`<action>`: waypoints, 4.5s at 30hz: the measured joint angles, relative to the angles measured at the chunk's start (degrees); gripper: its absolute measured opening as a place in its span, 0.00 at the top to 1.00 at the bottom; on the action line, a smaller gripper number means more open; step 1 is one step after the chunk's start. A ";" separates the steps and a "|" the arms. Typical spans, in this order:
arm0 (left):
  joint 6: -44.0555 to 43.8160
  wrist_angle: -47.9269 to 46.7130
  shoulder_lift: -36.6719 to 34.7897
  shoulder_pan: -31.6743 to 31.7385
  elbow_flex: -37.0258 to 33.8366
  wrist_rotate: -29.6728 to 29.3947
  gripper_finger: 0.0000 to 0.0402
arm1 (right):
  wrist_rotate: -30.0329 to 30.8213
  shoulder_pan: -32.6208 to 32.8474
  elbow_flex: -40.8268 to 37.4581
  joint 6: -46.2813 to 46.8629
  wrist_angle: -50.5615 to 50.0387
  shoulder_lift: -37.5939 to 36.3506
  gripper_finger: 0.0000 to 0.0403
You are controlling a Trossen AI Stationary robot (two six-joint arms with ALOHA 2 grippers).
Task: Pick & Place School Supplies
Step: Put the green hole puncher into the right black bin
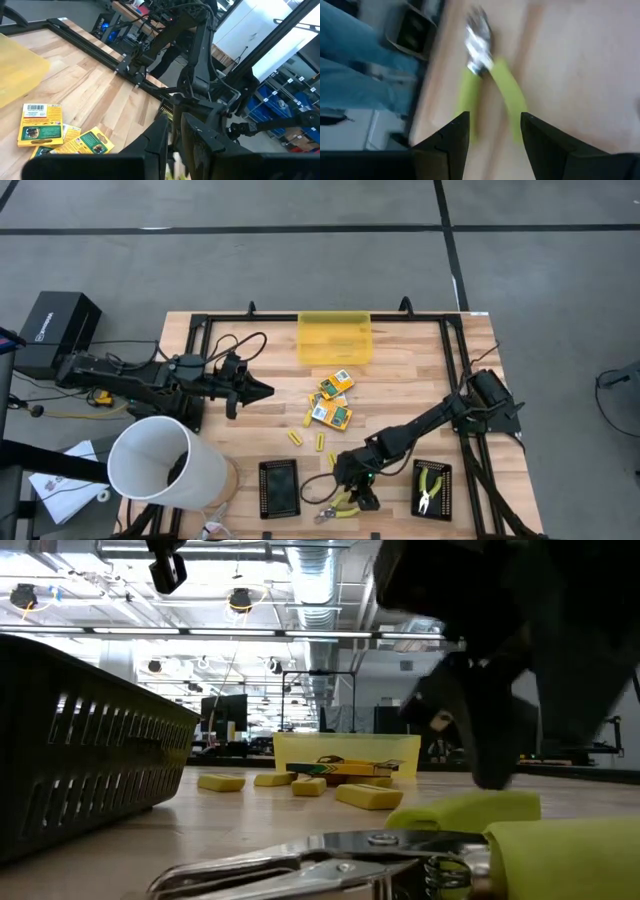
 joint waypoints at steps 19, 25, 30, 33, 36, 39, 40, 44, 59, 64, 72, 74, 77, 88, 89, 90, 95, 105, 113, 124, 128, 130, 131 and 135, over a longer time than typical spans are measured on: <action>1.60 -0.18 0.00 0.00 0.02 -0.02 0.88 | -2.49 -2.03 0.49 0.31 4.54 6.82 0.60; 1.40 -0.26 0.04 0.00 -1.43 -0.02 0.88 | -3.48 -4.70 0.32 -0.54 5.21 6.74 0.64; -1.58 0.05 0.02 -0.22 -4.06 -0.03 0.88 | -4.80 -6.54 0.28 -2.18 5.27 6.83 0.68; -2.40 1.45 0.04 -1.30 -4.79 -0.03 0.88 | -5.67 -6.77 0.26 -2.38 5.54 6.70 0.69; -2.43 2.85 0.00 -2.19 -4.79 -0.30 0.88 | -5.07 -6.46 0.11 -2.70 5.02 5.81 0.69; -2.43 3.40 0.00 -2.52 -4.79 -0.94 0.88 | -5.13 -6.20 0.15 -3.11 4.76 5.80 0.68; -2.43 3.40 0.00 -2.61 -4.79 -0.94 0.88 | -5.29 -6.13 0.17 -3.14 4.73 5.78 0.67; -2.43 3.49 0.00 -2.62 -4.79 -0.97 0.88 | -5.50 -5.60 0.17 -4.33 4.68 5.81 0.65; -2.40 3.53 0.00 -2.60 -4.79 -1.18 0.88 | -3.76 -6.85 0.17 -7.21 1.87 5.78 0.85; -2.40 3.52 0.02 -2.60 -4.79 -1.12 0.88 | -5.44 -7.91 0.15 -7.41 2.07 5.78 0.96; -2.40 3.59 0.02 -2.60 -4.79 -1.09 0.88 | -8.45 -8.52 -0.15 -8.47 -3.34 3.40 0.96; -2.32 3.67 0.04 -2.60 -4.79 -1.35 0.88 | -8.86 -8.52 -0.20 -9.58 -6.43 1.88 0.96; -1.45 3.85 0.04 -2.60 -4.79 -1.51 0.88 | -9.52 -8.52 -0.11 -11.86 -10.70 -1.25 0.97; -1.06 5.83 0.04 -2.58 -4.81 -3.09 0.88 | -5.78 -8.93 0.02 -12.05 -25.28 -15.46 0.97; -0.94 5.95 0.04 -2.58 -4.81 -3.38 0.88 | -4.66 -8.89 0.02 -11.38 -27.64 -16.78 0.97; -0.83 6.14 0.04 -2.58 -4.81 -3.56 0.88 | -3.31 -8.81 0.02 -10.24 -29.70 -18.01 0.97; 0.26 6.67 0.21 -2.58 -4.81 -4.82 0.88 | 7.04 -6.32 0.02 1.47 -37.25 -25.39 0.97; 1.51 11.45 4.07 -2.58 -4.81 -4.96 0.88 | 31.34 8.24 0.06 43.60 -53.23 -38.76 0.97; 1.51 21.76 12.23 -2.47 -4.81 -5.22 0.88 | 40.15 27.64 0.08 84.39 -64.81 -38.62 0.97; -0.24 28.54 20.31 -2.14 -4.81 -9.43 0.88 | 41.75 33.65 0.19 95.02 -57.43 -28.50 0.97; -0.28 28.78 20.35 -1.69 -4.81 -9.37 0.88 | 44.61 32.86 3.43 94.62 -57.83 -26.58 0.97; -0.15 28.84 20.23 -1.30 -4.81 -8.71 0.88 | 48.26 32.29 6.47 94.25 -60.77 -25.73 0.97; -0.13 28.87 19.97 -1.01 -4.81 -8.16 0.88 | 49.93 31.68 8.06 93.90 -62.11 -25.31 0.97; -0.13 29.59 19.49 0.15 -4.81 -5.47 0.88 | 57.76 29.93 14.89 92.18 -66.87 -24.61 0.97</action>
